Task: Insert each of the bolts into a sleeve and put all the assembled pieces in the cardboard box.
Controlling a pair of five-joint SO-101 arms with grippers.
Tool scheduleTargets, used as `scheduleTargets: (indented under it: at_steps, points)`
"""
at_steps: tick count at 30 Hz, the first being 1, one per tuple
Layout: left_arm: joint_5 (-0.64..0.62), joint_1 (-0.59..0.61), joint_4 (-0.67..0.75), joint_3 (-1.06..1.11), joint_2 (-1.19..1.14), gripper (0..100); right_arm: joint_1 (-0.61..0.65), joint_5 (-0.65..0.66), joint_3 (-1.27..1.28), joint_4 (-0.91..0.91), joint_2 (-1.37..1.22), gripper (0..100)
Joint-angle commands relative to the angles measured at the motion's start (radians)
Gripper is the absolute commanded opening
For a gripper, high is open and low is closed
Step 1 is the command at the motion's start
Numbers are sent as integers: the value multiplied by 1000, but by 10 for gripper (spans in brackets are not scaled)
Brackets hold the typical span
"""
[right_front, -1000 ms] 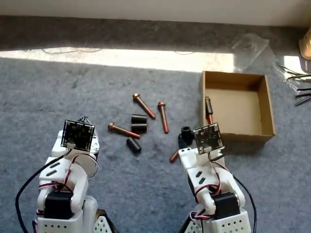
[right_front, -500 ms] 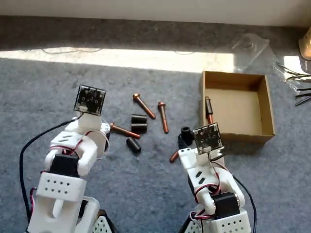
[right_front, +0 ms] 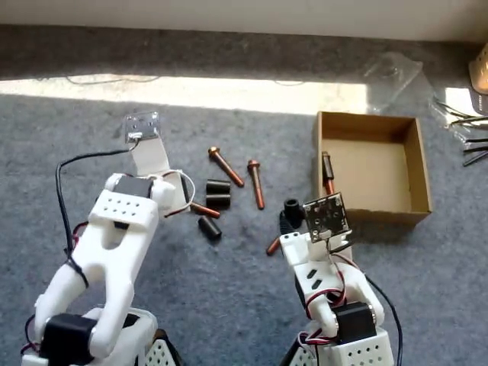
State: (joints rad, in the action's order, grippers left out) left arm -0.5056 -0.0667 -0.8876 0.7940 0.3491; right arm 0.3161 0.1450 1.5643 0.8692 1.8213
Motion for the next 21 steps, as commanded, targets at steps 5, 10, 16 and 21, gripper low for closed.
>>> scheduleTargets:
  at_steps: [5, 10, 16, 21]
  points:
    - [-157, -22, -114, -170, -108, 86, -12, -5, -13, -33, 15, 5]
    - [-244, -22, -181, -234, -110, 95, -12, -5, -13, -33, 15, 5]
    - [-479, -22, -181, -229, -117, 49, -12, -5, -13, -33, 15, 5]
    - [-559, -22, -143, -223, -119, 50, -12, -5, -13, -31, 15, 5]
